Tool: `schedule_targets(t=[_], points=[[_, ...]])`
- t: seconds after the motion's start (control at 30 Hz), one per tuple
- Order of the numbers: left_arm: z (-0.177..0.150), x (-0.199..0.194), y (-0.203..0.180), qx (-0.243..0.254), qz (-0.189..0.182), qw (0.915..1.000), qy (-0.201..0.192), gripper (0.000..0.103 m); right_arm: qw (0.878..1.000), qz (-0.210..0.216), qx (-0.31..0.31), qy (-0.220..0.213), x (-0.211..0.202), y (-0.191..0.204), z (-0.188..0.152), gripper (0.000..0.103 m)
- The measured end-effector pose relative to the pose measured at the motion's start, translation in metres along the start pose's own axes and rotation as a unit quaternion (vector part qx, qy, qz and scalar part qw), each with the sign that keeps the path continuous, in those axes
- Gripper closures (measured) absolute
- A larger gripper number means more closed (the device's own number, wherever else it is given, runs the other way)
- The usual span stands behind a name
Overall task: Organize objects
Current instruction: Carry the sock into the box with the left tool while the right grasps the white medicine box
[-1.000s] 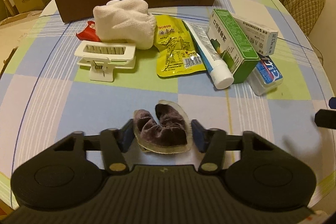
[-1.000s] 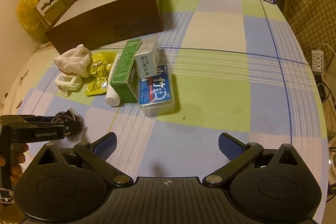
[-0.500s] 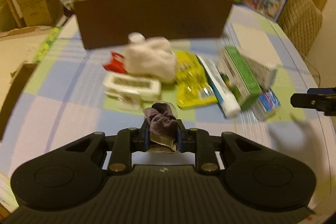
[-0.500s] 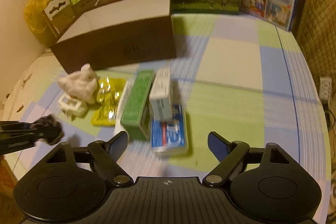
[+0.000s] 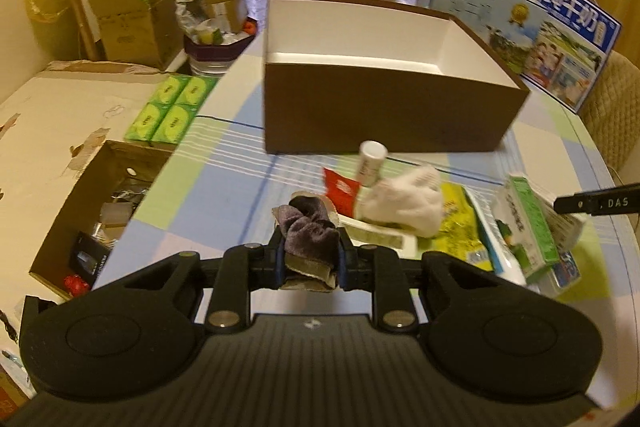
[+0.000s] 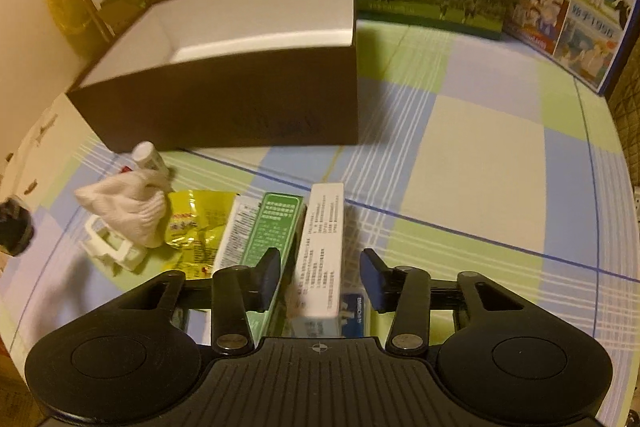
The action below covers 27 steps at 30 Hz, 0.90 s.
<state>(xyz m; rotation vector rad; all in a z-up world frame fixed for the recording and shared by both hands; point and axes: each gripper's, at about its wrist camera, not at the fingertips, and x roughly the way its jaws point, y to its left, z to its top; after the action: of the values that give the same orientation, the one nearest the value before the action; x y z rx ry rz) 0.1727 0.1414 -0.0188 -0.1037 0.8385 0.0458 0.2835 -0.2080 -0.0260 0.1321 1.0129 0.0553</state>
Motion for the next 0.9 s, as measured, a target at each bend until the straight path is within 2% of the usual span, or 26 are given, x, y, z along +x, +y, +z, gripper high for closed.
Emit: schedule_targets(t=[0.1,0.2,0.4,0.63,0.77,0.9], points=[[0.005,0.003,0.011,-0.005,0.002,1.0000,0.000,0.083,1.000,-0.006,-0.004,0.016,0.014,0.001,0.003,0.068],[0.010,0.005,0.016,-0.005,0.001,1.0000,0.002,0.083,1.000,0.000,0.001,0.012,0.020,-0.001,0.007,0.070],[0.020,0.014,0.019,-0.001,-0.015,0.9999,0.007,0.083,1.000,-0.002,0.012,0.023,0.026,0.000,0.015,0.071],[0.035,0.022,0.019,0.007,-0.035,0.9994,0.004,0.083,0.998,-0.020,0.019,0.050,0.028,-0.006,0.007,0.074],[0.045,0.026,0.016,0.016,-0.047,0.9987,0.003,0.083,0.998,-0.018,0.025,0.047,0.033,-0.006,0.006,0.079],[0.057,0.029,0.015,0.027,-0.055,0.9981,0.000,0.083,0.999,-0.032,0.001,0.038,0.031,0.001,0.008,0.081]])
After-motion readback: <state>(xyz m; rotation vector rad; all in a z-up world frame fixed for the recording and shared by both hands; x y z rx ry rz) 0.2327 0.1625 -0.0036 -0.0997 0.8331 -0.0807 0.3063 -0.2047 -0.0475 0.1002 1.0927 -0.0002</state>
